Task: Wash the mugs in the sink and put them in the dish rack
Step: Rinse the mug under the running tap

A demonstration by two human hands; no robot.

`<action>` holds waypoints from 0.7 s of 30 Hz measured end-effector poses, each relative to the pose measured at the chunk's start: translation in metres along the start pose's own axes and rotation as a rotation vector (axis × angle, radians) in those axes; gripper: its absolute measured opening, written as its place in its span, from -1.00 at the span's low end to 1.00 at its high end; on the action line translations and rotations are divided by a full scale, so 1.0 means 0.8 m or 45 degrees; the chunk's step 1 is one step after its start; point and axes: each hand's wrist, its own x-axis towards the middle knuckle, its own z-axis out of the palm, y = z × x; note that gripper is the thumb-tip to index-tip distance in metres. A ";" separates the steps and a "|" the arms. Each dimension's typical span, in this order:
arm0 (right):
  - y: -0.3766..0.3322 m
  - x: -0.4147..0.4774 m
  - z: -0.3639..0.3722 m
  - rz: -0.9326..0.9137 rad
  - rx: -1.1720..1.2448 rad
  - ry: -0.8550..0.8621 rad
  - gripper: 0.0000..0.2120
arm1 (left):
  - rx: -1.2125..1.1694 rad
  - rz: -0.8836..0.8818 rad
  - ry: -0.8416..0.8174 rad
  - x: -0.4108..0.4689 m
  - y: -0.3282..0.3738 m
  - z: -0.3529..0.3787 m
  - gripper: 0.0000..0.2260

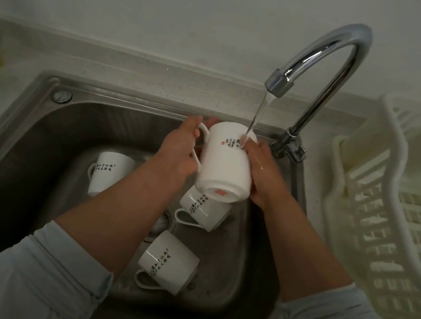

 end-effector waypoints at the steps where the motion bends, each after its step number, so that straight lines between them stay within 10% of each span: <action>1: -0.001 -0.003 -0.006 -0.019 -0.083 0.037 -0.57 | 0.074 -0.038 -0.013 -0.002 -0.003 0.003 -0.70; 4: -0.005 -0.009 -0.015 -0.188 -0.393 0.190 -0.84 | 0.190 -0.134 -0.019 -0.008 -0.012 0.010 -0.78; 8: -0.011 -0.011 -0.022 -0.407 -0.884 0.296 -0.68 | 0.264 -0.171 -0.068 -0.010 -0.022 0.017 -0.64; 15: -0.025 -0.009 -0.028 -0.179 -0.408 0.431 -0.76 | 0.789 0.154 -0.362 -0.022 -0.044 0.017 -0.91; 21: -0.010 -0.016 -0.034 -0.164 -0.575 0.418 -0.77 | 0.863 -0.210 -0.231 -0.025 -0.062 0.004 -0.69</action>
